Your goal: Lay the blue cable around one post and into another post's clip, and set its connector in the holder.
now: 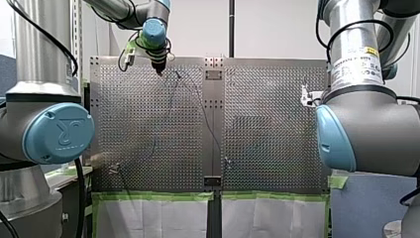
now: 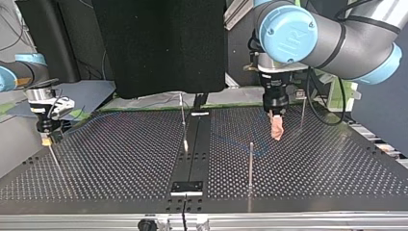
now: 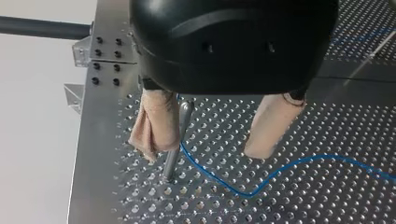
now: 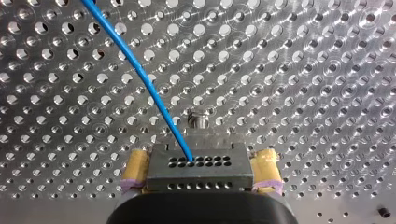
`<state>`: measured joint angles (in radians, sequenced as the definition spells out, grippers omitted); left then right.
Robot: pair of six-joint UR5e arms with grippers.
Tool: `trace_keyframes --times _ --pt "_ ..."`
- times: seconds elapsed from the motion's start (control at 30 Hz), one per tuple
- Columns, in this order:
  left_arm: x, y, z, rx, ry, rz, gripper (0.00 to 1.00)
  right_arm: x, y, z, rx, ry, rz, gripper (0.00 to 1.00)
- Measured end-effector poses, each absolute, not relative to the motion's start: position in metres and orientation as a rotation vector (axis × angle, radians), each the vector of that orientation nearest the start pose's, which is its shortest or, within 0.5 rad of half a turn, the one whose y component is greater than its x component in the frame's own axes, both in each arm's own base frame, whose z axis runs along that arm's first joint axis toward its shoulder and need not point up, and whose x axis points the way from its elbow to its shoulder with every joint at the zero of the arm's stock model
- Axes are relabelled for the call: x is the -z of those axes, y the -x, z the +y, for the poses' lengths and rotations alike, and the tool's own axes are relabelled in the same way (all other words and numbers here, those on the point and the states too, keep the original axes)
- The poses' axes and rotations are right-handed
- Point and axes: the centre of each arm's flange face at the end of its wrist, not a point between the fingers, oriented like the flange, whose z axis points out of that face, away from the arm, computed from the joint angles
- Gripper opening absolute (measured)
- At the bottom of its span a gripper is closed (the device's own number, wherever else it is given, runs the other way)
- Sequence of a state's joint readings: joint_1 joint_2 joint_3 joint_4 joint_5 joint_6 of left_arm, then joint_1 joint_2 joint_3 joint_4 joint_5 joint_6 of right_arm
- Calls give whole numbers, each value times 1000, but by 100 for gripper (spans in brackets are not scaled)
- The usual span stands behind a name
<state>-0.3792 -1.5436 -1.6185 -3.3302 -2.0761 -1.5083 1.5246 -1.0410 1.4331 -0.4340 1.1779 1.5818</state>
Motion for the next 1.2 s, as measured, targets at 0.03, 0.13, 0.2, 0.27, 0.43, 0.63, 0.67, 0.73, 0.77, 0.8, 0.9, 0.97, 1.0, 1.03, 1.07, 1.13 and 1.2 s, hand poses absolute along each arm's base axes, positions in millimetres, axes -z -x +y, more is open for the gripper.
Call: trace_keyframes --times 0.03,0.13,0.2,0.27,0.43,0.63,0.67,0.73,0.77,0.8,0.9,0.97,1.0,1.03,1.07,1.13,1.2 --pt "-464 -382 -244 -224 -32 1758 100 -284 -140 -681 -1479 -1428 -997 92" --pt "-464 -382 -244 -242 -54 1757 100 -284 -140 -681 -1479 -1429 -997 92" --pt "-464 -382 -244 -258 -71 1757 100 -284 -140 -681 -1480 -1429 -996 92" --pt "-464 -382 -243 -270 -81 1757 100 -284 -140 -681 -1480 -1429 -996 92" --pt "-464 -384 -242 -281 -78 1751 100 -284 -141 -680 -1479 -1429 -997 92" --pt "-465 -385 -241 -273 -62 1749 100 -284 -143 -680 -1482 -1431 -995 92" --pt "-465 -385 -241 -271 -59 1748 100 -284 -143 -680 -1482 -1432 -994 92" --pt "-465 -385 -241 -268 -56 1746 100 -284 -143 -680 -1482 -1432 -994 92" --pt "-465 -385 -241 -267 -54 1745 100 -284 -143 -680 -1482 -1432 -993 92" --pt "-465 -385 -241 -266 -53 1744 100 -284 -143 -680 -1481 -1433 -993 92" --pt "-465 -385 -242 -258 -45 1743 100 -284 -144 -680 -1481 -1433 -992 92" --pt "-464 -384 -242 -252 -36 1744 100 -284 -144 -680 -1481 -1433 -992 92" --pt "-463 -384 -242 -249 -31 1744 100 -284 -144 -680 -1481 -1433 -991 92" --pt "-463 -384 -242 -246 -27 1745 100 -284 -144 -680 -1481 -1434 -991 92" --pt "-461 -383 -243 -242 -24 1745 100 -284 -144 -680 -1481 -1434 -991 92" --pt "-456 -382 -244 -231 -18 1744 100 -284 -144 -680 -1481 -1434 -991 92" --pt "-451 -380 -246 -215 -16 1742 100 -284 -144 -680 -1481 -1434 -991 92"
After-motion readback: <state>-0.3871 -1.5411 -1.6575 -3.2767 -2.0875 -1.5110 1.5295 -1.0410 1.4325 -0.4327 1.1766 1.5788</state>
